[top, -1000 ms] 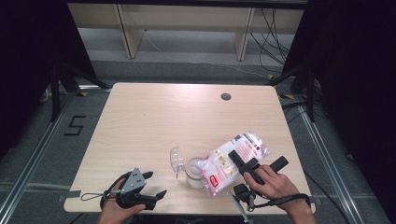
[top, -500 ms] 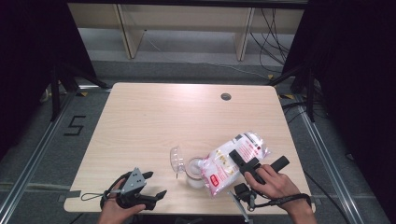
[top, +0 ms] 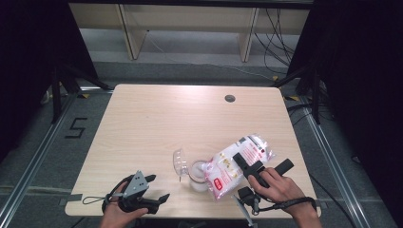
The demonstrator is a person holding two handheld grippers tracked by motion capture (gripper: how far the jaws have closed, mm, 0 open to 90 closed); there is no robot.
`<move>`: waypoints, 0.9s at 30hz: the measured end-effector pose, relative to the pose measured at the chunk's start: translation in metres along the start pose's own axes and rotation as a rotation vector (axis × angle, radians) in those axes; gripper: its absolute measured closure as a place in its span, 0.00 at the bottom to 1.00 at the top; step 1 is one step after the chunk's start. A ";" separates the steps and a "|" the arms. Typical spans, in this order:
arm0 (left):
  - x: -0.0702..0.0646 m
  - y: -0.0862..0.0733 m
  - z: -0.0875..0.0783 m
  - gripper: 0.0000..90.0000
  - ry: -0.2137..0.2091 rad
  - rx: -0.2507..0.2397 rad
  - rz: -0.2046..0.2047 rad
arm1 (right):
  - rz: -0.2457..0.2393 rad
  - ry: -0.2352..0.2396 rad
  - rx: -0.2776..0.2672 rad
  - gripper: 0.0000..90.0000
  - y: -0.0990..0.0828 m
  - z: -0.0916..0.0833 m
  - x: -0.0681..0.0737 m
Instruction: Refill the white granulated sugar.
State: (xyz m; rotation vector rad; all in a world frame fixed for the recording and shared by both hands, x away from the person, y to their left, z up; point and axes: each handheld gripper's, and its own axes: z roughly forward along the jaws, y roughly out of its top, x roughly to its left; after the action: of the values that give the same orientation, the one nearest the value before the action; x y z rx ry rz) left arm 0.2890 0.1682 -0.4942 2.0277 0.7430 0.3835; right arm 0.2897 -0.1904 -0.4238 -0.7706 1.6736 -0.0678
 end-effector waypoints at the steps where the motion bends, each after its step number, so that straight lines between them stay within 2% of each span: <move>1: 0.000 0.000 0.000 0.21 0.000 0.000 0.000 | -0.001 0.000 -0.002 0.81 0.000 0.000 0.000; 8: 0.000 0.000 0.000 0.21 0.000 0.000 0.001 | -0.002 0.008 0.009 0.81 -0.001 0.000 0.001; 15: 0.000 0.000 0.000 0.21 0.000 0.002 0.002 | -0.045 0.021 0.021 0.81 0.000 -0.001 -0.002; 17: 0.000 0.000 0.000 0.21 0.000 0.003 0.003 | -0.042 0.018 0.024 0.81 0.000 -0.001 -0.001; 19: 0.000 0.000 0.000 0.21 0.001 0.003 -0.001 | -0.073 0.027 0.038 0.81 0.000 -0.001 -0.002; 21: 0.000 0.000 0.000 0.21 0.000 0.001 -0.002 | -0.040 0.009 0.025 0.81 0.002 -0.001 -0.002; 22: 0.000 0.000 0.000 0.21 0.000 0.003 0.001 | -0.039 0.007 0.020 0.81 0.002 -0.001 -0.002; 24: 0.000 0.000 0.000 0.21 -0.001 0.002 0.002 | -0.078 0.019 0.027 0.81 0.003 -0.002 -0.003; 27: 0.001 0.000 0.000 0.21 0.004 0.006 0.003 | -0.046 0.004 0.021 0.82 0.002 -0.003 -0.004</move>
State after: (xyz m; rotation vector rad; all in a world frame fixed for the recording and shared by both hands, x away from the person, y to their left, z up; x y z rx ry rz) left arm 0.2895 0.1690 -0.4940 2.0348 0.7442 0.3872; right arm 0.2868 -0.1879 -0.4207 -0.7936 1.6564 -0.1183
